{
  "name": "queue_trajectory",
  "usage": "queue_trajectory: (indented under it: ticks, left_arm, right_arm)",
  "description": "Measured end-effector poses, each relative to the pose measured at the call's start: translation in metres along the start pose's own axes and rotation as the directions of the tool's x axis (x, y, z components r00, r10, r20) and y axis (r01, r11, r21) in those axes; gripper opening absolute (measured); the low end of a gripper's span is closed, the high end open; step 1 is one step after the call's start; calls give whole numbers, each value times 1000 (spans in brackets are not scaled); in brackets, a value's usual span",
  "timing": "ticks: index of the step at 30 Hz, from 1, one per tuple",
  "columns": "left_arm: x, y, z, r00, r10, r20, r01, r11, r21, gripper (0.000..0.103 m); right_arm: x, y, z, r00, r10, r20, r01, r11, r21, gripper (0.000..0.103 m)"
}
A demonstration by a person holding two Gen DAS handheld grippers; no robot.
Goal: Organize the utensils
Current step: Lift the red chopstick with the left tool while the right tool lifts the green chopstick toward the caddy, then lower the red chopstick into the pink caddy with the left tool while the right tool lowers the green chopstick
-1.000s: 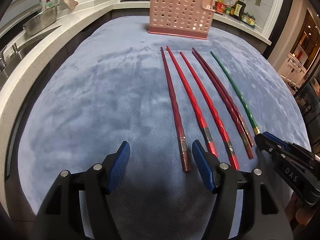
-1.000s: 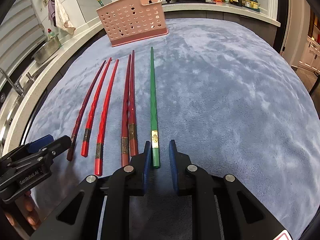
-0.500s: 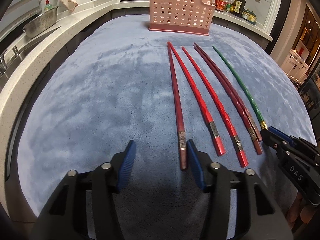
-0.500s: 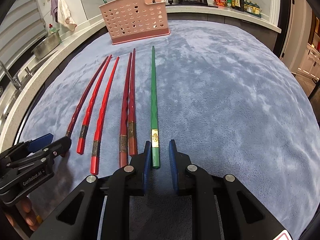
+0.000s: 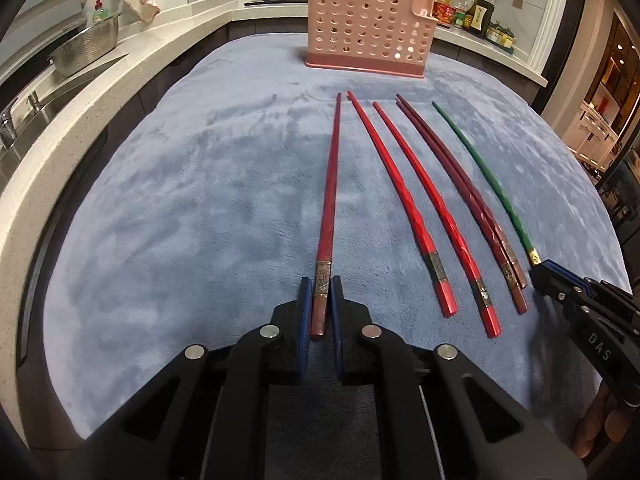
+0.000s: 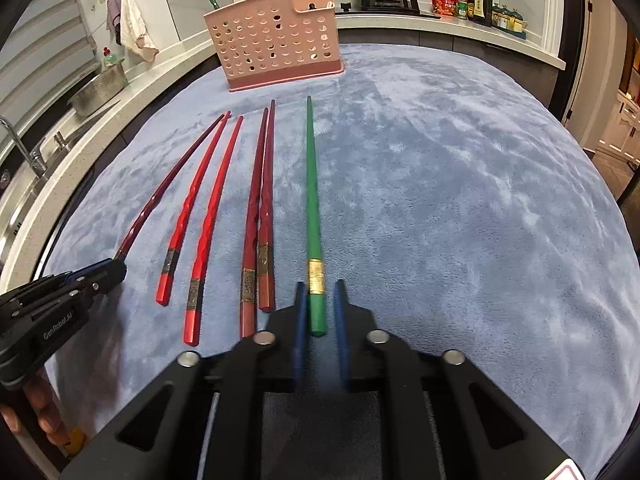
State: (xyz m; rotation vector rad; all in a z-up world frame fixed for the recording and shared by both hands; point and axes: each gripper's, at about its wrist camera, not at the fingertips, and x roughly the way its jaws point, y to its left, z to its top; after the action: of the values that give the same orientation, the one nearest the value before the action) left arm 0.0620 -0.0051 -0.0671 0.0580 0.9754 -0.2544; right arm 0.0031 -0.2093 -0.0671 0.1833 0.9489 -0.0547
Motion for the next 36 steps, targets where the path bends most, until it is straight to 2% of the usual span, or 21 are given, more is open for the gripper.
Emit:
queue_trajectory:
  ticks: [7, 15, 21, 26, 36]
  left_arm:
    - [-23, 10, 13, 999, 9, 39, -8, 1000, -17, 8]
    - [-55, 17, 40, 993, -10, 113, 15, 999, -43, 8]
    - [-75, 25, 66, 986, -18, 167, 30, 997, -67, 8]
    - [-91, 32, 91, 973, -7, 233, 27, 996, -82, 8]
    - [-108, 40, 135, 944, 24, 329, 5, 996, -85, 8]
  right_arm:
    - [-19, -3, 10, 999, 16, 35, -16, 1000, -4, 9]
    - [-52, -6, 37, 990, 34, 137, -35, 999, 11, 7]
    - [-82, -13, 67, 970, 41, 240, -48, 999, 26, 7]
    - [-100, -19, 95, 948, 55, 313, -71, 997, 39, 7]
    - [-121, -23, 135, 916, 62, 397, -88, 995, 49, 7]
